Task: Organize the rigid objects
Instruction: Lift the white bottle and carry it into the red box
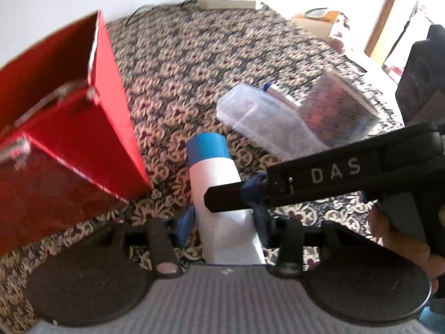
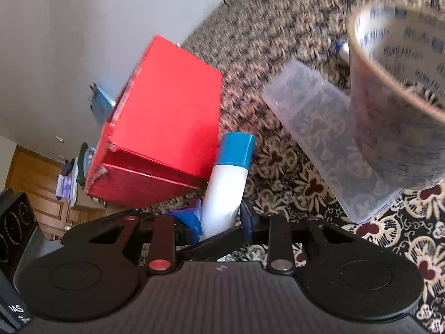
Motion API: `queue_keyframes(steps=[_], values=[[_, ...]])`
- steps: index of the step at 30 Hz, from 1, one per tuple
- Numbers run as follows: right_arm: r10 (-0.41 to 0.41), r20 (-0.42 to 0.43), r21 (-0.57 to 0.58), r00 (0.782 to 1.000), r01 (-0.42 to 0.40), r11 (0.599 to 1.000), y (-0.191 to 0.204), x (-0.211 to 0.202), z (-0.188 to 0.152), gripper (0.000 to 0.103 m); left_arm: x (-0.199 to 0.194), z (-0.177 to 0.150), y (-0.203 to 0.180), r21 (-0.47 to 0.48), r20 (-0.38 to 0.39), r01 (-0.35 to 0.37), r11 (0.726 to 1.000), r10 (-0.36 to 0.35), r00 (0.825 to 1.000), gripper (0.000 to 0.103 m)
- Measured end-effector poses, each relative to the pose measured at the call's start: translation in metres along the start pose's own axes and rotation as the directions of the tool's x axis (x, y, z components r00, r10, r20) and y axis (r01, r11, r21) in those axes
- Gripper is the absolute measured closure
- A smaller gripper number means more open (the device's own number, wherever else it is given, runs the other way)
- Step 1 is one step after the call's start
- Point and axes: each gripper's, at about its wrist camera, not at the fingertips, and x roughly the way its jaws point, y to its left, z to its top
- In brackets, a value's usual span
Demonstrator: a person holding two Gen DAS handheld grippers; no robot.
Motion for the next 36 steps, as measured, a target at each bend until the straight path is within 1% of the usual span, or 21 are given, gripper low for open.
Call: queue_keyframes(steps=[4,8,10,13,16,18,20,22,24,25,26,28,29,30,31,33,36], values=[[-0.008,0.098,-0.051,0.995,0.013,0.999,0.020,-0.015,-0.004,0.090,-0.022,0.003,-0.002,0.061,0.063,0.006,0.998,-0.009,0.998,0.059],[0.002,0.208,-0.109,0.978,0.021,0.994,0.048,-0.031,-0.003,0.091,-0.046,0.013,0.004,0.096,0.137,0.024,0.995,-0.037,0.990,0.059],[0.014,0.252,-0.134,0.968,0.021,0.991,0.061,-0.037,0.000,0.091,-0.059,0.018,0.005,0.117,0.181,0.024,0.993,-0.045,0.982,0.059],[0.034,0.302,-0.183,0.953,0.023,0.983,0.084,-0.040,0.011,0.091,-0.080,0.027,0.011,0.146,0.256,0.007,0.989,-0.045,0.966,0.060],[0.053,0.324,-0.245,0.944,0.029,0.969,0.102,-0.033,0.022,0.091,-0.099,0.034,0.023,0.148,0.317,-0.009,0.989,-0.039,0.948,0.060],[0.067,0.323,-0.289,0.944,0.031,0.957,0.117,-0.024,0.031,0.091,-0.110,0.040,0.036,0.133,0.349,-0.015,0.991,-0.032,0.937,0.060],[0.076,0.308,-0.321,0.948,0.028,0.947,0.131,-0.011,0.041,0.091,-0.117,0.044,0.052,0.113,0.366,-0.015,0.994,-0.027,0.930,0.060],[0.084,0.285,-0.355,0.955,0.024,0.935,0.144,0.005,0.049,0.091,-0.123,0.047,0.068,0.092,0.373,-0.010,0.996,-0.025,0.927,0.060],[0.107,0.252,-0.370,0.962,-0.006,0.929,0.154,0.021,0.056,0.092,-0.124,0.049,0.086,0.070,0.374,-0.009,0.998,-0.018,0.927,0.060],[0.121,0.224,-0.378,0.967,-0.028,0.926,0.160,0.030,0.060,0.093,-0.123,0.049,0.093,0.062,0.370,-0.011,0.998,-0.013,0.929,0.063],[0.113,0.216,-0.388,0.970,-0.020,0.921,0.164,0.039,0.062,0.094,-0.123,0.049,0.101,0.055,0.366,-0.014,0.998,-0.007,0.931,0.070],[0.089,0.197,-0.410,0.976,-0.001,0.912,0.171,0.058,0.067,0.094,-0.114,0.053,0.114,0.034,0.349,-0.030,0.999,0.017,0.937,0.070],[0.079,0.183,-0.416,0.980,0.005,0.909,0.172,0.068,0.070,0.094,-0.109,0.056,0.123,0.015,0.335,-0.028,1.000,0.021,0.942,0.071],[0.069,0.173,-0.413,0.983,0.009,0.911,0.171,0.078,0.073,0.095,-0.106,0.057,0.134,-0.009,0.320,-0.013,1.000,0.015,0.947,0.072],[0.061,0.157,-0.396,0.986,0.006,0.918,0.170,0.088,0.076,0.095,-0.100,0.058,0.146,-0.040,0.303,0.007,0.999,0.005,0.953,0.076],[0.054,0.127,-0.365,0.990,-0.004,0.931,0.168,0.104,0.083,0.095,-0.090,0.061,0.166,-0.081,0.274,0.028,0.996,-0.005,0.962,0.076],[0.013,0.069,-0.357,0.998,0.012,0.934,0.175,0.124,0.086,0.095,-0.078,0.062,0.179,-0.104,0.242,0.007,0.995,0.019,0.970,0.077]])
